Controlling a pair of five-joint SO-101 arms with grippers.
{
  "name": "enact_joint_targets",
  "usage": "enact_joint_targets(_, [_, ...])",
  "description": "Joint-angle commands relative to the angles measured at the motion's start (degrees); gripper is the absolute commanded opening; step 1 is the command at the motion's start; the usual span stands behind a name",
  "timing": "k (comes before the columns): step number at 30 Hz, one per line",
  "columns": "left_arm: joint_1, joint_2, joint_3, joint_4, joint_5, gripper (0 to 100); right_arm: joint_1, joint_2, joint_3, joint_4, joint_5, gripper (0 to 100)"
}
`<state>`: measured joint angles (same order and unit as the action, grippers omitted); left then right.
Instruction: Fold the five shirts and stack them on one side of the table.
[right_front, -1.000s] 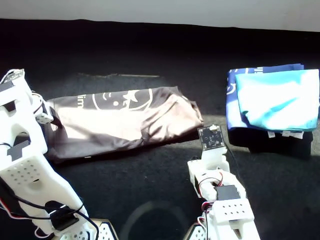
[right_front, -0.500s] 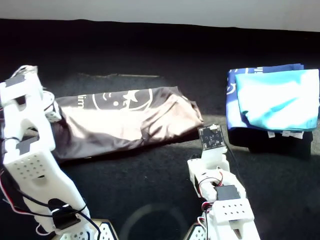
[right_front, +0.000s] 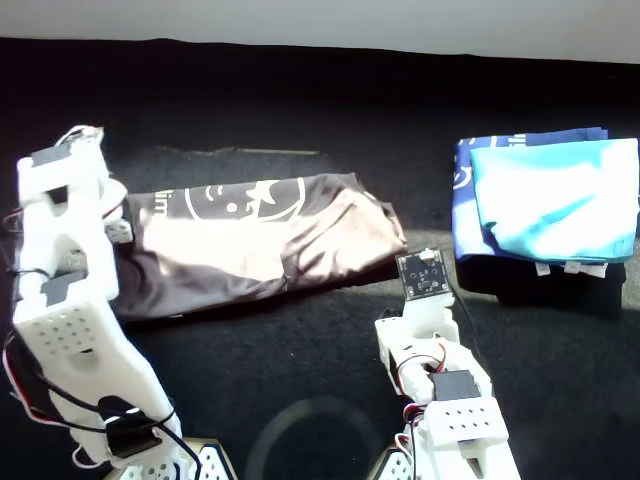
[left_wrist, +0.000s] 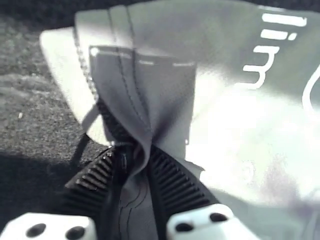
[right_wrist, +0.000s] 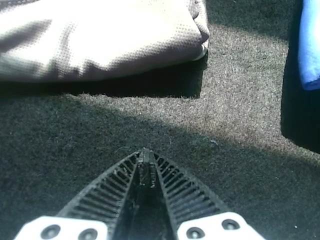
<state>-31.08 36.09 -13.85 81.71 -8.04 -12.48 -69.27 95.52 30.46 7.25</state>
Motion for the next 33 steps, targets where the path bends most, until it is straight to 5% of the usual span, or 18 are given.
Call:
enact_joint_targets(1, [-7.34, 0.13, -0.04, 0.79, -4.13, 1, -0.48, -1.19, 1.01, -0.84, 0.18, 0.6])
enact_joint_targets(11, [-21.76, 0.04, -3.47, 2.37, -11.43, 1, -0.31, -1.27, 0.92, -0.84, 0.18, 0.6])
enact_joint_targets(19, [-29.14, 0.13, -19.38, 14.77, -14.68, 1, -0.31, -1.27, 0.92, -0.84, 0.18, 0.6])
enact_joint_targets(27, [-22.73, -2.33, -20.62, 19.96, -12.4, 1, -0.31, -1.27, 0.92, -0.84, 0.18, 0.6])
enact_joint_targets(33, [-11.21, -8.13, -10.51, 20.04, -7.21, 1, -0.48, -1.27, 1.01, -0.84, 0.18, 0.6])
